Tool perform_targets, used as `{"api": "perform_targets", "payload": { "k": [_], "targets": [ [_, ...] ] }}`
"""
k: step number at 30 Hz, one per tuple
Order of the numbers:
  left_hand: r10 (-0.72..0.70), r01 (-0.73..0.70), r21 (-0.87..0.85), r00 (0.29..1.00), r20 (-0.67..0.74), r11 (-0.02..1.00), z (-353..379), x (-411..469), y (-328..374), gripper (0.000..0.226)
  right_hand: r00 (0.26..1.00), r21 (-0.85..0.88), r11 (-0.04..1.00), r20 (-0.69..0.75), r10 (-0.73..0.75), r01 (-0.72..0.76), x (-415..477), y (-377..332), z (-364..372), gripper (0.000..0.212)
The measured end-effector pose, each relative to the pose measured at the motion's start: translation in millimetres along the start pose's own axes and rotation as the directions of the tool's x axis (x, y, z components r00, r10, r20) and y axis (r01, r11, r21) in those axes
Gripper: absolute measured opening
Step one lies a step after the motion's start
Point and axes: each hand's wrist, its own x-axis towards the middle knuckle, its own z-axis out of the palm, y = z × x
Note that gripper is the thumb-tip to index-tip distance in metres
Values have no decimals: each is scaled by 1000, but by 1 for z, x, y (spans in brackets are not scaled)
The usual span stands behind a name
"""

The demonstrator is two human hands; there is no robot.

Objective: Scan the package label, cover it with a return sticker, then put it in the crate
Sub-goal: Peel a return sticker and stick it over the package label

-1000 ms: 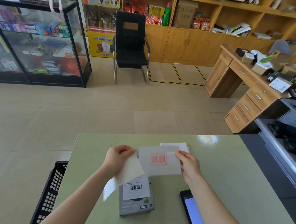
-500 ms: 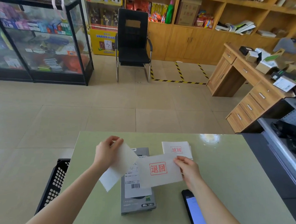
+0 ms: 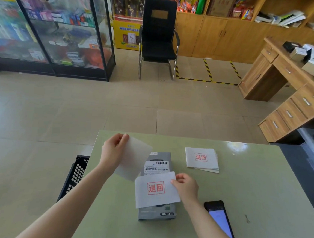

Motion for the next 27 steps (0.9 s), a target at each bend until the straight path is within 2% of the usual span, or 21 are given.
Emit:
{"api": "perform_targets", "payload": {
  "k": [2,5,6,8,10,11,12,13,15,16,17,19,22,25,27],
  "targets": [
    [6,-6,-21,1000,20,1000,2,-2,3,31,999,-39,999,-18,-29,29,1,0,1,18],
    [19,-15,-60,997,68,998,8,-4,11,32,999,-118,992,28,-32,35,3,4,-2,11],
    [23,-17,-71,995,93,997,10,-5,15,32,999,-143,989,38,-35,40,3,6,-3,17],
    [37,-20,-106,986,161,994,16,-7,24,33,999,-134,990,-20,-47,44,4,2,-8,28],
    [64,-28,-152,969,238,988,23,-9,35,32,998,-42,999,-58,-37,34,4,-11,-13,26],
    [80,-32,-174,958,274,984,28,-10,40,33,1000,74,997,0,17,-17,4,-19,-16,29],
    [97,-37,-194,946,308,980,34,-12,46,33,987,218,968,128,98,-124,4,-27,-20,37],
    [116,-45,-210,933,341,977,39,-14,51,33,939,344,900,301,165,-268,4,-34,-24,45],
    [162,-69,-235,900,405,970,52,-18,59,34,799,444,751,573,181,-489,4,-43,-33,58],
    [180,-75,-246,880,440,966,57,-19,62,35,766,489,688,624,154,-537,5,-45,-37,60],
    [190,-72,-252,857,480,965,63,-20,63,34,763,545,626,633,129,-558,7,-46,-42,57],
    [186,-54,-242,805,564,969,72,-21,64,29,815,666,520,568,110,-534,10,-48,-52,38],
    [198,-116,-168,746,636,979,83,-17,58,24,909,771,491,396,129,-405,19,-43,-71,16],
    [194,-221,-52,688,699,974,90,-14,52,12,950,794,523,272,150,-310,31,-33,-86,22],
    [195,-298,32,700,687,954,94,-11,41,24,965,800,542,183,190,-258,39,-27,-92,23]
  ]
}}
